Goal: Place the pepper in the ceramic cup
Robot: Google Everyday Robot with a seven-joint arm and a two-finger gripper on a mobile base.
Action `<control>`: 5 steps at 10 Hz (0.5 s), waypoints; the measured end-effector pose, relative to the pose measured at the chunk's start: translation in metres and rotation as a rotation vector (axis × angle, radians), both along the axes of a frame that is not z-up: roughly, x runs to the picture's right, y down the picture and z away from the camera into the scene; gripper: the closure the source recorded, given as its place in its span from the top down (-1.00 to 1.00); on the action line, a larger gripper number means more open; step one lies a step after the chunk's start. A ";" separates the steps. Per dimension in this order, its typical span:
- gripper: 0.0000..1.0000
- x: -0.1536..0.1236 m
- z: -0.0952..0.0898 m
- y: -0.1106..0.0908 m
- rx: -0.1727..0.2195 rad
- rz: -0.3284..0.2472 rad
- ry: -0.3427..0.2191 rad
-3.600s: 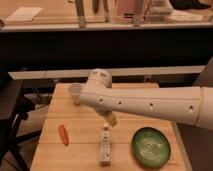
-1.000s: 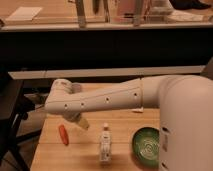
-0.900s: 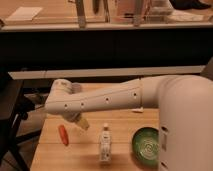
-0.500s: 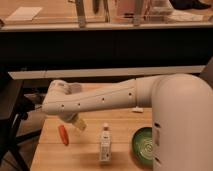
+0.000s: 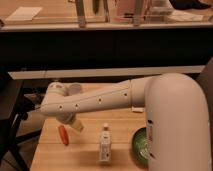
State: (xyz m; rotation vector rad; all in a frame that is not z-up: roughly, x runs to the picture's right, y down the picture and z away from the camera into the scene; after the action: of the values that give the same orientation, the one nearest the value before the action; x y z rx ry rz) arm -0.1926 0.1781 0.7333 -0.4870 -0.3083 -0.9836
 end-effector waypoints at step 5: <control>0.60 -0.011 0.005 0.006 -0.018 -0.019 -0.018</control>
State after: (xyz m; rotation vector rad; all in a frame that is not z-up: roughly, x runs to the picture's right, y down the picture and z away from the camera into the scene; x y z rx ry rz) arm -0.2039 0.1840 0.7383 -0.4979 -0.3297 -1.0048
